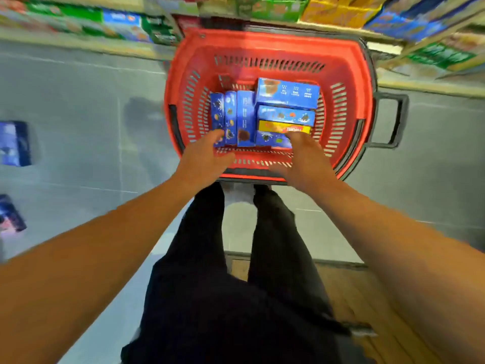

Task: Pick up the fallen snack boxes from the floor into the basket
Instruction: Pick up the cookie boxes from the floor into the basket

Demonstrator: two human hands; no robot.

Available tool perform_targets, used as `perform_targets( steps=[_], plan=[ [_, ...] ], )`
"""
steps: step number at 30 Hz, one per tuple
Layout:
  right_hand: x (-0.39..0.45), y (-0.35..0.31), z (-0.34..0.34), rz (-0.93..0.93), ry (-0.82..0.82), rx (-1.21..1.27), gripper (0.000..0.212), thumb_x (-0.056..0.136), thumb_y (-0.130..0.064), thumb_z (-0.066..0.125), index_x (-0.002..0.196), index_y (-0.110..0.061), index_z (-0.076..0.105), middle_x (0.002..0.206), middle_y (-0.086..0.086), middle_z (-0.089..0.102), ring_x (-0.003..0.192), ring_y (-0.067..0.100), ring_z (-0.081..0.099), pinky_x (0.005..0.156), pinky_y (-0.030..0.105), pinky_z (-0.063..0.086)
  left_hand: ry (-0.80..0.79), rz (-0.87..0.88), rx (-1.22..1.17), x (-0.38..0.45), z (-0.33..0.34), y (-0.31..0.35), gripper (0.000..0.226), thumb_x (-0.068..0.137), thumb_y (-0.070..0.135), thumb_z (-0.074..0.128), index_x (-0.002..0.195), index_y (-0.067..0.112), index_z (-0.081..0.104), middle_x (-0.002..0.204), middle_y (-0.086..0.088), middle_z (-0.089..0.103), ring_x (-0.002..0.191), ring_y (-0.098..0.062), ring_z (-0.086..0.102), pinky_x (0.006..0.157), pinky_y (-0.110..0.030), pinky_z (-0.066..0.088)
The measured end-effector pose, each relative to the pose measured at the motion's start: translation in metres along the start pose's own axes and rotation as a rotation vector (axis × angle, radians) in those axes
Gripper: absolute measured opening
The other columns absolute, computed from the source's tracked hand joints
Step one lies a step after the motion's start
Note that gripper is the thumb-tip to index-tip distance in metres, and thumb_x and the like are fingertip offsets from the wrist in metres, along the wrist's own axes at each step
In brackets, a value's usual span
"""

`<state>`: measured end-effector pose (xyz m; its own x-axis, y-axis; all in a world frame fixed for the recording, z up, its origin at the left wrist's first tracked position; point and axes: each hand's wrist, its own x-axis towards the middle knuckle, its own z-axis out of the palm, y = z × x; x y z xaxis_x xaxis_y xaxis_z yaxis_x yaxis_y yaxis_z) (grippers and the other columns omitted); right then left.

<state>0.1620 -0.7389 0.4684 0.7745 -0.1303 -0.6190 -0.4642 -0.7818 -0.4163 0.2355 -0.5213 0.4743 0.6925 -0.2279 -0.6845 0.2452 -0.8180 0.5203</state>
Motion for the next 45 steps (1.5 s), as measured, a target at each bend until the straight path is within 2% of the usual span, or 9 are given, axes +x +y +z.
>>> perform_targets(
  steps=[5,8,10,14,16,22,27,30,45],
  plan=[
    [-0.041,-0.064,-0.038,-0.194,0.005,-0.030,0.088,0.068,-0.060,0.066,0.138,-0.009,0.049,0.133,0.013,0.054,0.124,0.034,0.049,0.105,0.039,0.039,0.138,-0.044,-0.022,-0.104,-0.039,0.011,0.049,0.082,0.033,0.070,0.128,0.022,0.055,0.116,-0.002,0.067,0.105,-0.021,0.061,0.086,-0.023,0.041],
    [-0.065,-0.088,-0.048,-0.309,-0.021,-0.044,0.084,0.067,-0.053,0.075,0.135,-0.008,0.052,0.130,0.016,0.057,0.121,0.035,0.053,0.104,0.037,0.039,0.265,-0.080,-0.109,-0.158,-0.044,0.010,0.052,0.084,0.032,0.070,0.131,0.017,0.053,0.126,-0.003,0.061,0.110,-0.017,0.058,0.092,-0.023,0.039],
    [-0.071,-0.107,-0.056,-0.418,-0.003,-0.064,0.084,0.064,-0.054,0.069,0.130,-0.003,0.056,0.126,0.019,0.060,0.118,0.037,0.056,0.103,0.037,0.039,0.346,-0.142,-0.154,-0.184,-0.046,0.005,0.057,0.087,0.030,0.068,0.138,0.016,0.047,0.135,-0.003,0.055,0.120,-0.019,0.054,0.094,-0.023,0.037],
    [-0.086,-0.157,-0.057,-0.639,-0.075,-0.294,0.087,0.071,-0.046,0.078,0.140,-0.004,0.045,0.141,0.017,0.049,0.131,0.034,0.044,0.110,0.037,0.029,0.501,-0.251,-0.181,-0.228,-0.048,-0.014,0.067,0.086,0.032,0.069,0.144,0.017,0.040,0.143,-0.006,0.048,0.128,-0.022,0.048,0.103,-0.024,0.031],
    [-0.096,-0.179,-0.049,-0.718,-0.096,-0.394,0.087,0.071,-0.045,0.079,0.140,-0.005,0.044,0.140,0.017,0.048,0.130,0.034,0.043,0.109,0.037,0.028,0.549,-0.284,-0.245,-0.248,-0.052,-0.021,0.069,0.086,0.033,0.068,0.145,0.016,0.037,0.147,-0.006,0.043,0.134,-0.020,0.041,0.108,-0.024,0.026],
    [-0.124,-0.275,0.008,-1.038,-0.198,-0.673,0.095,0.064,-0.055,0.076,0.139,-0.006,0.046,0.137,0.016,0.052,0.127,0.035,0.048,0.110,0.041,0.036,0.827,-0.410,-0.372,-0.315,-0.071,-0.081,0.069,0.087,0.036,0.066,0.146,0.014,0.036,0.150,-0.005,0.039,0.138,-0.018,0.036,0.109,-0.022,0.022],
    [-0.169,-0.368,0.071,-1.258,-0.287,-0.821,0.092,0.073,-0.052,0.075,0.147,-0.012,0.036,0.148,0.009,0.041,0.138,0.028,0.036,0.115,0.034,0.025,0.996,-0.564,-0.475,-0.372,-0.084,-0.151,0.071,0.087,0.042,0.064,0.146,0.016,0.034,0.150,-0.004,0.038,0.137,-0.020,0.036,0.110,-0.027,0.024],
    [-0.197,-0.419,0.113,-1.361,-0.305,-0.854,0.090,0.074,-0.052,0.073,0.146,-0.014,0.036,0.148,0.006,0.041,0.137,0.026,0.035,0.115,0.033,0.026,1.093,-0.647,-0.534,-0.403,-0.091,-0.193,0.071,0.087,0.042,0.064,0.146,0.015,0.034,0.150,-0.004,0.039,0.137,-0.020,0.036,0.110,-0.028,0.025],
    [-0.266,-0.595,0.280,-1.644,-0.500,-1.079,0.093,0.079,-0.056,0.069,0.152,-0.019,0.026,0.155,0.002,0.029,0.140,0.024,0.031,0.115,0.034,0.026,1.237,-1.003,-0.716,-0.490,-0.140,-0.340,0.073,0.085,0.044,0.065,0.146,0.016,0.035,0.150,-0.005,0.039,0.137,-0.021,0.037,0.110,-0.031,0.027]
  ],
)
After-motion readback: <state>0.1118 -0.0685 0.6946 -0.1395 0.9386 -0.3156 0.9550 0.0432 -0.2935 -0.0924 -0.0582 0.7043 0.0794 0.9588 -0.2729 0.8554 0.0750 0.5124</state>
